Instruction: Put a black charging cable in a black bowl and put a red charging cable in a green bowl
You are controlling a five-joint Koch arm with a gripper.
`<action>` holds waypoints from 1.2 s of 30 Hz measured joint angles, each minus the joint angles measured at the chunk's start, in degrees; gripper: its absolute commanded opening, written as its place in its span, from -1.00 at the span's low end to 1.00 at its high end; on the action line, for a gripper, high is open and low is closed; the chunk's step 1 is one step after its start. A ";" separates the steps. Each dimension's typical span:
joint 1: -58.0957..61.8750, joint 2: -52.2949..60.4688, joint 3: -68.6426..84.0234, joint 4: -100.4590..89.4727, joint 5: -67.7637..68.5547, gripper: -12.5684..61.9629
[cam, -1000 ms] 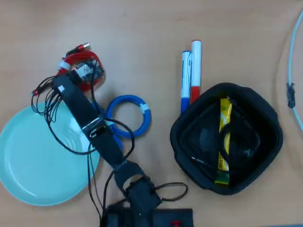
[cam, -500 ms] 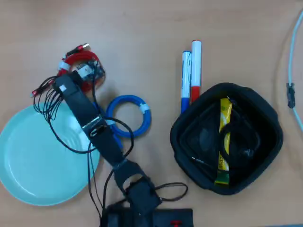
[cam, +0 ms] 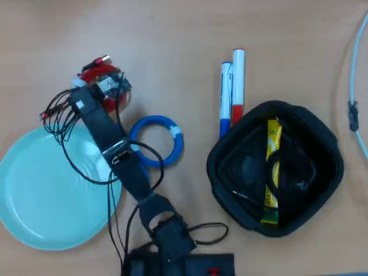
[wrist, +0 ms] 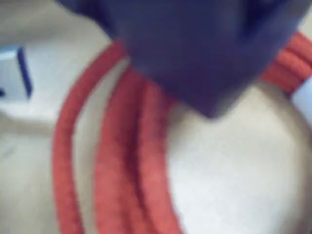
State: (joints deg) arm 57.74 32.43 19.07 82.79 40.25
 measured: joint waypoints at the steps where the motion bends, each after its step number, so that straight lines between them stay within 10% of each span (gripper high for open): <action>1: 0.26 0.00 0.00 -0.62 0.00 -0.84; 36: -13.97 29.79 0.26 7.29 -23.47 -0.84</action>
State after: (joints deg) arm 43.77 62.23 19.34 90.09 16.79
